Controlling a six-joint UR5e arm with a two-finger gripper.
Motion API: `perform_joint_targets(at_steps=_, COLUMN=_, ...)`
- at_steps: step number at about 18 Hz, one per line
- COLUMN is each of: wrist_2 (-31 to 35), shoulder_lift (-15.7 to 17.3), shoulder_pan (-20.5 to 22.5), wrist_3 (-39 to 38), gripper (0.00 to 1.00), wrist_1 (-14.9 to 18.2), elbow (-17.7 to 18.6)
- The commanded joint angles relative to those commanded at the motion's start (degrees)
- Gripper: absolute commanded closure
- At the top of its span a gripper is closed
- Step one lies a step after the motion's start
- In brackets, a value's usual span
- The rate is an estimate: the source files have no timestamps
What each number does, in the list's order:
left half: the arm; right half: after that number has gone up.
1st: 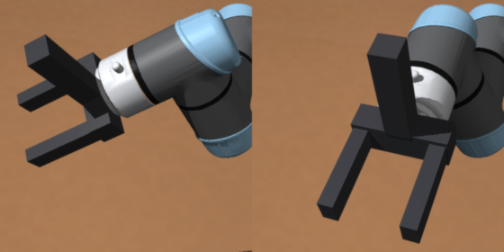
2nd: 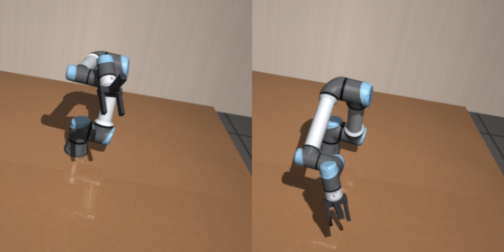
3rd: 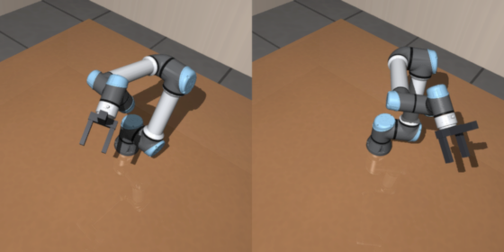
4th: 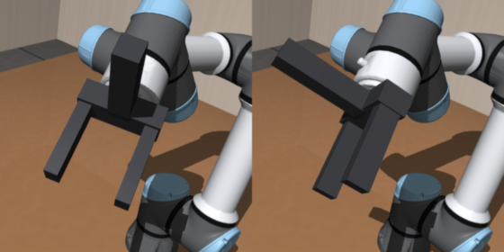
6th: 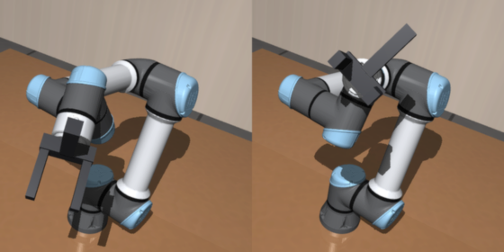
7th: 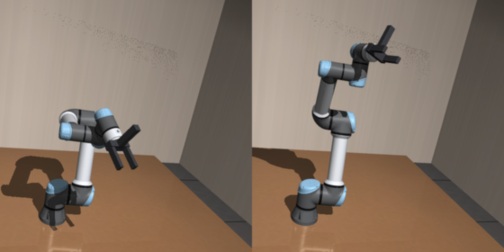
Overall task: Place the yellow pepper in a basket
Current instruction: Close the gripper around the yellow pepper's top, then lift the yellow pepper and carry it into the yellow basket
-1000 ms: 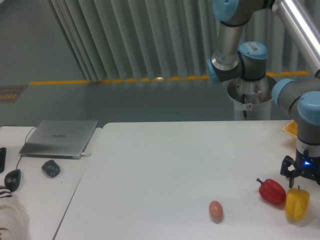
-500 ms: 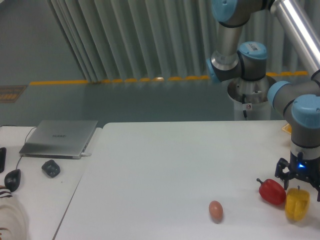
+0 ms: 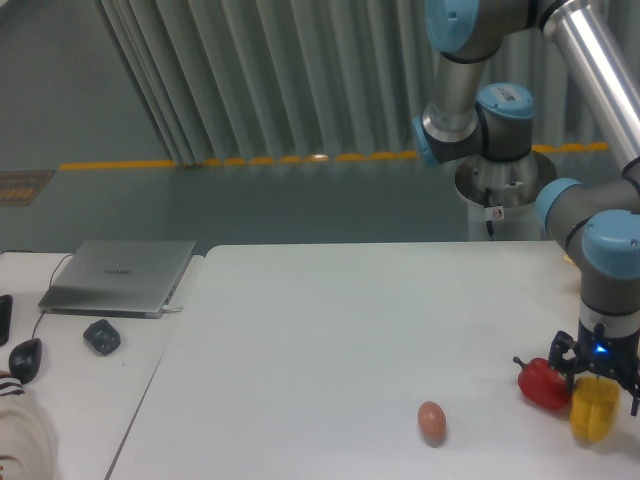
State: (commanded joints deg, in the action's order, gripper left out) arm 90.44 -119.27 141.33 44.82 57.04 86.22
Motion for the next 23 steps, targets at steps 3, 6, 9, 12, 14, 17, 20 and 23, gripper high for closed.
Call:
perform_joint_targets(at_steps=3, wrist_2=0.0, shoulder_lift=0.0, shoulder_pan=0.09, wrist_3=0.35, gripper=0.37, wrist_1=0.09, elbow=0.0)
perform_joint_targets(at_steps=6, wrist_2=-0.09, shoulder_lift=0.17, shoulder_pan=0.09, wrist_3=0.62, gripper=0.59, wrist_1=0.09, elbow=0.0)
perform_joint_targets(at_steps=9, wrist_2=-0.26, shoulder_lift=1.31, shoulder_pan=0.17, wrist_3=1.31, gripper=0.65, wrist_1=0.18, elbow=-0.26)
perform_joint_targets(at_steps=12, wrist_2=-0.35, shoulder_lift=4.12, shoulder_pan=0.61, wrist_3=3.51, gripper=0.65, wrist_1=0.96, elbow=0.0)
perform_joint_targets(at_steps=14, wrist_2=-0.26, shoulder_lift=6.84, shoulder_pan=1.31, wrist_3=5.09, gripper=0.65, wrist_1=2.89, elbow=0.52)
perform_joint_targets(at_steps=17, wrist_2=-0.35, shoulder_lift=11.06, shoulder_pan=3.42, wrist_3=10.09, gripper=0.64, wrist_1=7.46, elbow=1.75)
perform_joint_targets(at_steps=20, wrist_2=-0.53, shoulder_lift=13.53, shoulder_pan=5.35, wrist_3=16.77, gripper=0.64, wrist_1=11.59, elbow=2.46)
perform_joint_targets(at_steps=23, wrist_2=-0.26, shoulder_lift=16.51, shoulder_pan=7.2, wrist_3=23.44, gripper=0.64, wrist_1=13.18, elbow=5.44)
